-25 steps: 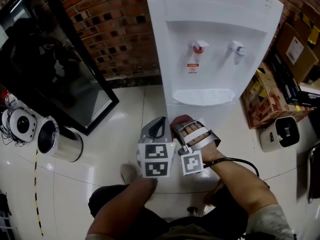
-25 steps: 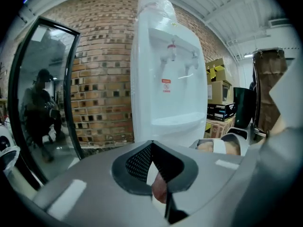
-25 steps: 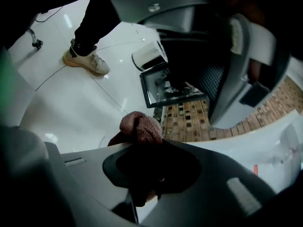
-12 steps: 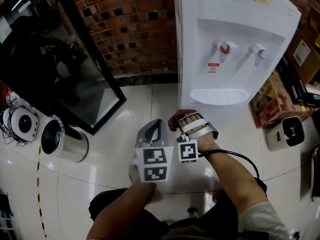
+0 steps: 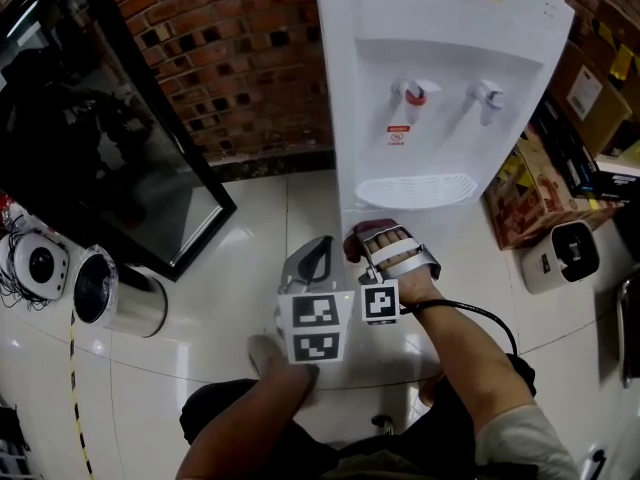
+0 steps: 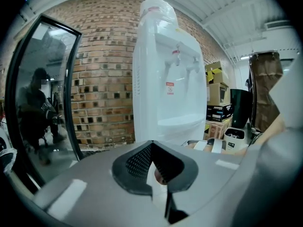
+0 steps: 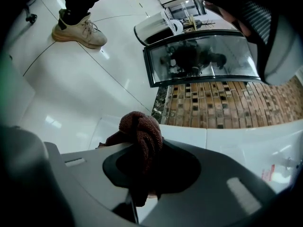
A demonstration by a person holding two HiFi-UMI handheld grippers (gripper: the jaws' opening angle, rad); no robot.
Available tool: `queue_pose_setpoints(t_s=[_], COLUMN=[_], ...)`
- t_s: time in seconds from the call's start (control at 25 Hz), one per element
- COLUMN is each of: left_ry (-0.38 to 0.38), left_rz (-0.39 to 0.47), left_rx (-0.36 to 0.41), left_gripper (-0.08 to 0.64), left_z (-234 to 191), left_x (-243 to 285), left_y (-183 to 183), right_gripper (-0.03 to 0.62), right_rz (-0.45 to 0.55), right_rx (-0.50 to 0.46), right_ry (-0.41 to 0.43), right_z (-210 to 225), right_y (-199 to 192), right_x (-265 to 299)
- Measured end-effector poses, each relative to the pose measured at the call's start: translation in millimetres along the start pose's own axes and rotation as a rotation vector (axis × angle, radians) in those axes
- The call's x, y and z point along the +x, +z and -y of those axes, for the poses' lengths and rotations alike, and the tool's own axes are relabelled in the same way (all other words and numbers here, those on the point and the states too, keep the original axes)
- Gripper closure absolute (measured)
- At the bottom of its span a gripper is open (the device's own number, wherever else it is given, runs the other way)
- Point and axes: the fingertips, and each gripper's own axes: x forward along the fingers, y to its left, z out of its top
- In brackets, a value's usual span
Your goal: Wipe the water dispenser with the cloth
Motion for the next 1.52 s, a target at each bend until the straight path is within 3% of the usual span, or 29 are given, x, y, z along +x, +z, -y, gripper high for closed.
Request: queue_pose_setpoints(t_s=[0.2, 0.36, 0.48, 0.6, 0.68, 0.88, 1.04, 1.16, 1.28, 1.52], left_ry=[-0.018, -0.033, -0.056, -0.085, -0.103, -0.137, -0.161, -0.164, -0.171, -0.183], left_rz=[-0.019, -0.019, -0.011, -0.009, -0.014, -0.048, -0.067, -0.079, -0.097, -0.118], left_rx=[-0.035, -0.042, -0.041, -0.047, -0.058, -0.100, -0.136, -0.122, -0.112, -0.093], left_gripper=[0.560, 0.560, 0.560, 0.560, 0.560, 0.560, 0.560, 0.560, 0.560, 0.560], left_z=[21, 43, 67, 93, 109, 143, 163, 173, 184, 190], left_x=[13, 24, 34, 45, 52, 69, 83, 92, 99, 103], left_y=[-3, 0, 5, 7, 6, -2, -11, -13, -19, -27], right_gripper=[0.500, 0.500, 0.500, 0.500, 0.500, 0.500, 0.500, 0.500, 0.500, 0.500], right_rz=[-0.029, -0.122, -0.153, -0.156, -0.183, -0.159, -0.208, -0.216, -0.265, -0.238], right_rx=[0.021, -0.049, -0.034, 0.034, 0.003, 0.070, 0.036, 0.069, 0.030, 0.069], right_ry=[0.005, 0.051, 0.060, 0.044, 0.006, 0.007, 0.001, 0.075, 0.077, 0.075], right_z=[-5, -19, -26, -26, -20, -26, -33, -52, -54, -55], right_y=[-31, -75, -107, -131, -149, -166, -194, -210, -232, -230], right_x=[-7, -14, -21, -28, -33, -39, -43, -43, -44, -43])
